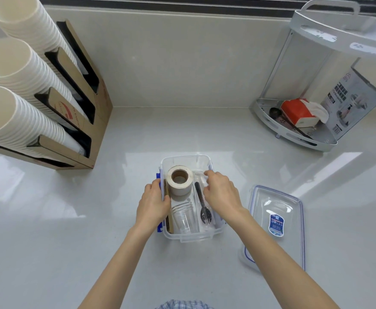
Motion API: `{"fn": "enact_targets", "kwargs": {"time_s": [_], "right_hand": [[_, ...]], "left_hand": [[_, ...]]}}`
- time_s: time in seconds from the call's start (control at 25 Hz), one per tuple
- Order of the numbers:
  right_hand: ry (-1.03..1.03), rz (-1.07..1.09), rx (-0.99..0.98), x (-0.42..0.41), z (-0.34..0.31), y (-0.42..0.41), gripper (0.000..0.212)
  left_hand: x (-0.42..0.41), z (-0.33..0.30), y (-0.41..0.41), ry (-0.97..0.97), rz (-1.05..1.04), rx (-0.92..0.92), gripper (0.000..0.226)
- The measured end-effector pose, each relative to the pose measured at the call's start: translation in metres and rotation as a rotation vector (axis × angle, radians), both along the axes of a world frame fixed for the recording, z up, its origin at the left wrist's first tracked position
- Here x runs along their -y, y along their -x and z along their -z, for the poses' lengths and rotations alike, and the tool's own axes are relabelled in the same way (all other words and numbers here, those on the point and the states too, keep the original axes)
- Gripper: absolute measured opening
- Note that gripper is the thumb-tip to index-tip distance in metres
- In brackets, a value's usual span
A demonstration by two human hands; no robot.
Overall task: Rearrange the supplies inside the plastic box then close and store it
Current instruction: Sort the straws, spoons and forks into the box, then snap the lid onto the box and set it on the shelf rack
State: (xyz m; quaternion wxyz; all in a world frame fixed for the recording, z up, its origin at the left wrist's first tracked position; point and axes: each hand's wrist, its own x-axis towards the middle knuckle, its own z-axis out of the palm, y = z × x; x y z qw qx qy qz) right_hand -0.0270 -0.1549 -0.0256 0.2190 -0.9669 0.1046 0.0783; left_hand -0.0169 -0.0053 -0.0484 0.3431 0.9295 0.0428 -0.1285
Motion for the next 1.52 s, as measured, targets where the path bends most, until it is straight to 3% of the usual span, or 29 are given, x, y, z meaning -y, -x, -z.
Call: {"fn": "enact_targets", "kwargs": {"time_s": [0.28, 0.6, 0.76, 0.96, 1.12, 1.52], "right_hand": [[-0.200, 0.110, 0.115, 0.038, -0.004, 0.012, 0.034], [-0.208, 0.239, 0.047, 0.121, 0.005, 0.049, 0.032], [-0.192, 0.322, -0.055, 0.166, 0.016, 0.072, 0.037], [-0.091, 0.392, -0.218, 0.195, 0.028, 0.095, 0.041], [-0.080, 0.366, -0.300, 0.201, 0.038, 0.103, 0.038], [-0.178, 0.392, -0.135, 0.203, 0.045, 0.097, 0.027]], "left_hand": [[0.013, -0.014, 0.008, -0.032, -0.072, 0.113, 0.048], [0.105, -0.029, 0.029, 0.165, 0.076, 0.194, 0.040], [0.156, -0.015, 0.048, 0.169, 0.170, 0.106, 0.039], [0.189, 0.009, 0.065, -0.047, 0.228, -0.118, 0.051], [0.200, 0.016, 0.072, -0.158, 0.194, -0.200, 0.046], [0.209, 0.010, 0.075, 0.023, 0.051, -0.184, 0.044]]}}
